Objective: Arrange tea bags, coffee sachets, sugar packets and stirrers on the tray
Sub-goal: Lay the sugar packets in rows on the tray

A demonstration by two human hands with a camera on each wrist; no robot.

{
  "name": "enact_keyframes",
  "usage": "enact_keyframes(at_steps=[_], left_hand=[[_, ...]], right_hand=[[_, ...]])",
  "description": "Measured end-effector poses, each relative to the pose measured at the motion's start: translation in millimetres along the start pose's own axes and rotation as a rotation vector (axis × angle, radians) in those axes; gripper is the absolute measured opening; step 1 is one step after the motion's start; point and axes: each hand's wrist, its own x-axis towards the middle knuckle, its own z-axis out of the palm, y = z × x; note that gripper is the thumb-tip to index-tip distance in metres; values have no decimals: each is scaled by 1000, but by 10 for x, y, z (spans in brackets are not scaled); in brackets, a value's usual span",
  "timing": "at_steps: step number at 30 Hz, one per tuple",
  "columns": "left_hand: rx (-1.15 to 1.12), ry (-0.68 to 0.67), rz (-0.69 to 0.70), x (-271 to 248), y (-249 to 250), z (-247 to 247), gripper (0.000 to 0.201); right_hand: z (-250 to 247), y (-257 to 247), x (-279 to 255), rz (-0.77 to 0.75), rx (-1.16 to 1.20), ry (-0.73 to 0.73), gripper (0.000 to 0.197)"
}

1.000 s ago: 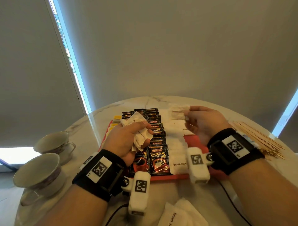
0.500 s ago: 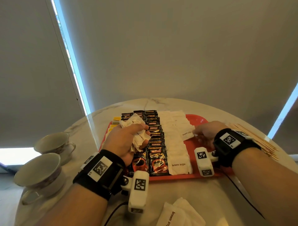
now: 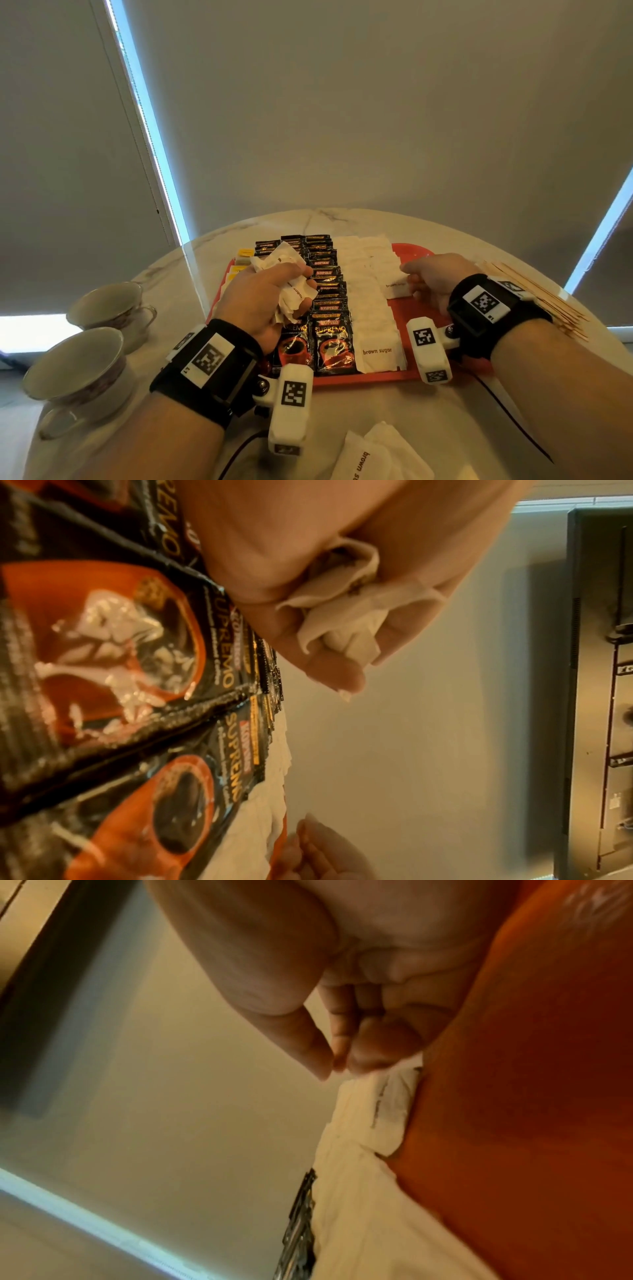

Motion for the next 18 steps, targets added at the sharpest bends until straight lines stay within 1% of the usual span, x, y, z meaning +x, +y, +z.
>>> enact_keyframes(at_steps=[2, 4, 6, 7, 9, 11, 12, 15, 18], left_hand=[[-13, -4, -30, 2, -3, 3, 17], [-36, -15, -76, -5, 0, 4, 24], [-48, -47, -99, -17, 13, 6, 30], [-44, -63, -99, -21, 20, 5, 31], [-21, -93, -101, -35, 29, 10, 28], [25, -122, -127, -59, 27, 15, 27], [60, -137, -145, -66, 22, 13, 29], [176, -228, -179, -65, 0, -8, 36], [242, -271, -180, -71, 4, -12, 37]], right_hand=[[34, -11, -83, 20, 15, -73, 12], [54, -31, -164, 12, 39, -109, 16], [99, -82, -275, -48, 121, -129, 15], [141, -116, -361, -86, 172, -167, 14], [258, -180, -562, -169, 224, -298, 18], [391, -214, -741, -248, 202, -443, 24], [453, -213, -809, -288, 183, -488, 26], [590, -152, -927, -367, 187, -525, 23], [620, -76, -928, -344, 299, -517, 17]])
